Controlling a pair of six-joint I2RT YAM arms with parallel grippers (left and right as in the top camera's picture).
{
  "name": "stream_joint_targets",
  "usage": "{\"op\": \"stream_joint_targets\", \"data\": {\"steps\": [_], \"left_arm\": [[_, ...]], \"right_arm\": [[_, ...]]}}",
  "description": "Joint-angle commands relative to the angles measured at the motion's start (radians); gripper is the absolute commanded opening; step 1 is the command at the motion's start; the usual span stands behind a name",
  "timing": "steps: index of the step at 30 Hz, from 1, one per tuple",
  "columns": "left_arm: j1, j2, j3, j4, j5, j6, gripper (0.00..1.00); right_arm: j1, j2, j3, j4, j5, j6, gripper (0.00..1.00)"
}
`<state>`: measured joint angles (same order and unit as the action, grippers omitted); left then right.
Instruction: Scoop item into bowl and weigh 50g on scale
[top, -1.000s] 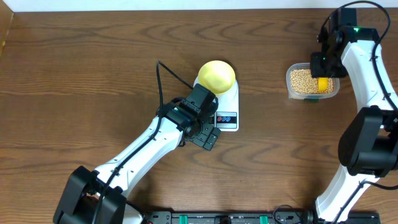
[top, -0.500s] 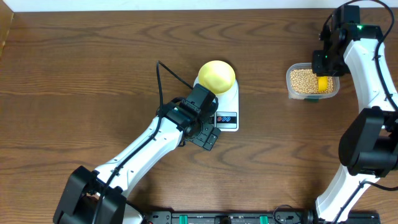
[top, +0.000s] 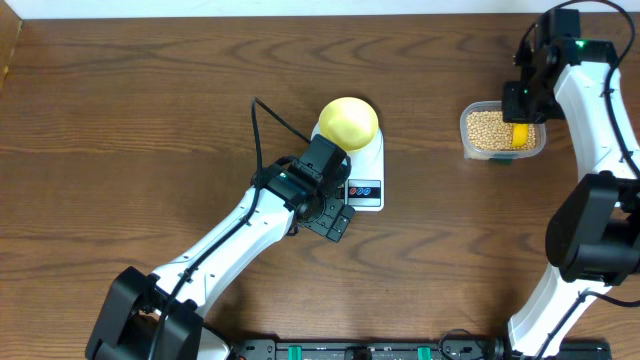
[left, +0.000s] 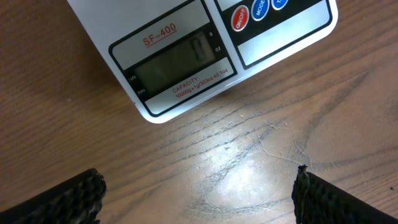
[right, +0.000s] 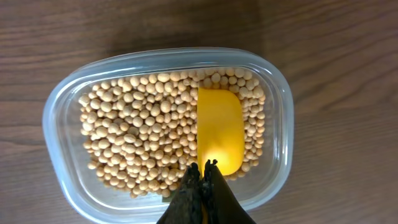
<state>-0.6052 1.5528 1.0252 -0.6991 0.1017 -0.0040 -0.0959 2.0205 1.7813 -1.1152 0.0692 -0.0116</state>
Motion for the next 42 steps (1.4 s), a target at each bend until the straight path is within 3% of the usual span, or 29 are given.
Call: {"op": "stream_joint_targets", "data": {"steps": [1, 13, 26, 42], "left_arm": [[0.0, -0.002, 0.007, -0.003, -0.008, -0.016, 0.98], [0.0, -0.002, 0.007, -0.003, -0.008, -0.016, 0.98], [0.0, -0.002, 0.007, -0.002, -0.008, -0.016, 0.98], [0.0, -0.002, 0.007, -0.003, -0.008, -0.016, 0.98]], "right_arm": [[-0.039, -0.019, 0.018, -0.004, -0.097, -0.011, 0.01], [-0.182, -0.019, -0.011, 0.012, -0.399, -0.072, 0.01], [-0.196, -0.019, -0.191, 0.138, -0.46, -0.072, 0.01], [-0.269, -0.019, -0.2, 0.151, -0.678, -0.09, 0.01]]}}
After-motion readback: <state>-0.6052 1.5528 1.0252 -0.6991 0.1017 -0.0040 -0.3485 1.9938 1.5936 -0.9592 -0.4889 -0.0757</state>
